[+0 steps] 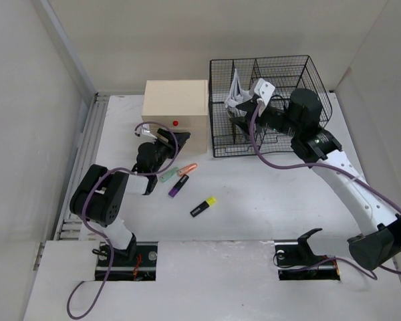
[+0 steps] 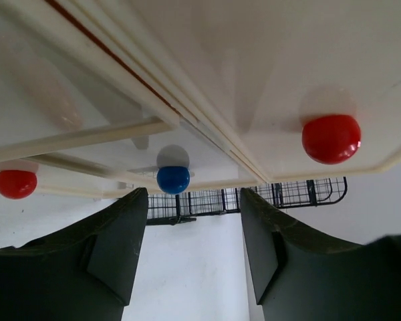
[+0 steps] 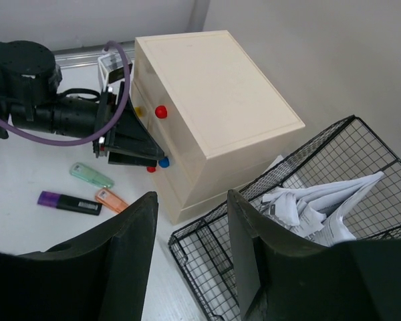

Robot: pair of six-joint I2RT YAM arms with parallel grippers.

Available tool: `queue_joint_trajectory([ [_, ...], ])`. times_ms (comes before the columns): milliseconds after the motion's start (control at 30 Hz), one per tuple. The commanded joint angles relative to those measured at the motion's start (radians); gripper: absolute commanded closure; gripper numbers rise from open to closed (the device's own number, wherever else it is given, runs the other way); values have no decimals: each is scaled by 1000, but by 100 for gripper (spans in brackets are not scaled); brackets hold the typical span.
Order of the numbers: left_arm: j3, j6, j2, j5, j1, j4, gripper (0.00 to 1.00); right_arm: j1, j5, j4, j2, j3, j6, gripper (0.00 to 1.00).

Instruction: Organize the desk

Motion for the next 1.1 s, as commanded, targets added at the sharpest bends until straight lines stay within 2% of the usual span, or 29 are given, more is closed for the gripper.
queue_joint_trajectory([
  [0, 54, 1, 20, -25, -16, 74, 47, -6, -30, 71, -28, -13, 16, 49],
  [200, 72, 10, 61, -43, -27, 74, 57, -6, -30, 80, -37, -22, 25, 49],
  [267, 83, 10, 75, -43, -27, 74, 66, -6, -30, 80, -37, -22, 25, 49],
  [467, 83, 30, 86, -82, -36, 87, 77, -6, -30, 89, -46, -32, 25, 49],
  [600, 103, 80, 72, -129, -56, 9, 77, -6, -40, 89, -46, -32, 25, 49],
  [733, 103, 123, 34, -184, -65, -44, 67, -6, -40, 89, -46, -41, 25, 49],
  [867, 94, 133, 3, -233, -65, -86, 72, -6, -49, 89, -46, -41, 25, 49],
  [1067, 65, 152, -15, -263, -65, -86, 70, -6, -49, 89, -46, -41, 25, 49],
])
